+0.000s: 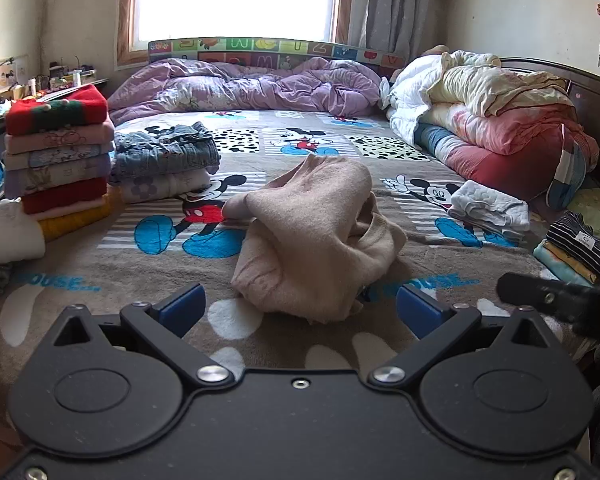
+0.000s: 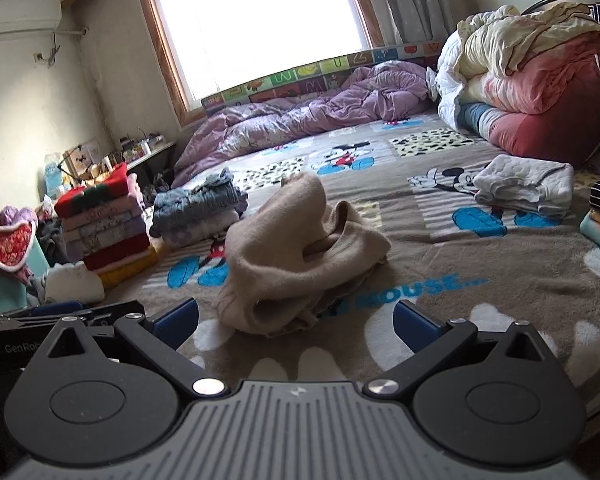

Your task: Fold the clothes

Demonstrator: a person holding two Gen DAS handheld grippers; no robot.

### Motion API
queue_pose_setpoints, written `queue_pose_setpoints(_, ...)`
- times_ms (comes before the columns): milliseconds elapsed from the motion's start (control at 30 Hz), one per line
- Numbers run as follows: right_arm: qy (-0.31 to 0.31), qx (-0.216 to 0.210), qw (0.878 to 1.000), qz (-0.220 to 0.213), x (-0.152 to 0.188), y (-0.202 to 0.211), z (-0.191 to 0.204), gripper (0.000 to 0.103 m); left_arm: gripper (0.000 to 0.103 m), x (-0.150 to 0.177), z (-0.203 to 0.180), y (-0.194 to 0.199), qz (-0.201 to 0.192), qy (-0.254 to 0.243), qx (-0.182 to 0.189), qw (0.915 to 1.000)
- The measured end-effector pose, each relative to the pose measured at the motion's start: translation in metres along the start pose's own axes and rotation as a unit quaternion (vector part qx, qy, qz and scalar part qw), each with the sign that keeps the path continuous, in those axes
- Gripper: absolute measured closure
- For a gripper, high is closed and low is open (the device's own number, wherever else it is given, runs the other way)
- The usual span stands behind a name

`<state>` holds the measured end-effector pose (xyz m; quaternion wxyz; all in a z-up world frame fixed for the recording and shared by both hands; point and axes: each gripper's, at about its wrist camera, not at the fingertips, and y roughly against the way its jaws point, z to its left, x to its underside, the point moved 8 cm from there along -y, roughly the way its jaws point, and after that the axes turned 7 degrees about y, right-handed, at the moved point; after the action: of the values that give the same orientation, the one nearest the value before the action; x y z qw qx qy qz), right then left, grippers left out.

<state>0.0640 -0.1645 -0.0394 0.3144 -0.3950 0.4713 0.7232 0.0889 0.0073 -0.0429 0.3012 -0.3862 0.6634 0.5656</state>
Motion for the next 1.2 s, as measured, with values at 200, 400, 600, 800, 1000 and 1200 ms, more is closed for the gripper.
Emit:
queue_pose_setpoints(200, -0.018, -0.013, 1.000, -0.003, -0.003, -0.024, -0.017, 0.000, 0.000, -0.012, 0.000, -0.019, -0.006, -0.020, 0.009, 0.9997)
queue_pose_setpoints(400, -0.012, -0.035, 0.999, -0.026, -0.009, -0.054, -0.028, 0.000, 0.000, -0.023, -0.001, -0.045, 0.001, -0.038, 0.013, 0.9992)
queue_pose_setpoints(600, -0.010, -0.044, 0.998, -0.034, -0.020, -0.085, -0.042, 0.000, 0.000, -0.033, -0.010, -0.071, 0.010, -0.059, 0.025, 0.9979)
queue_pose_setpoints(800, -0.032, -0.042, 0.998, -0.042, -0.033, -0.123, -0.071, 0.000, 0.000, -0.044, -0.018, -0.103, 0.016, -0.090, 0.018, 0.9956)
queue_pose_setpoints(1000, -0.026, -0.043, 0.999, -0.021, -0.035, -0.175, -0.095, 0.000, 0.003, -0.061, -0.031, -0.128, 0.006, -0.118, 0.036, 0.9923)
queue_pose_setpoints(1200, -0.012, -0.060, 0.998, -0.030, -0.028, -0.205, -0.115, 0.001, 0.007, -0.074, -0.050, -0.163, 0.017, -0.155, 0.046, 0.9867)
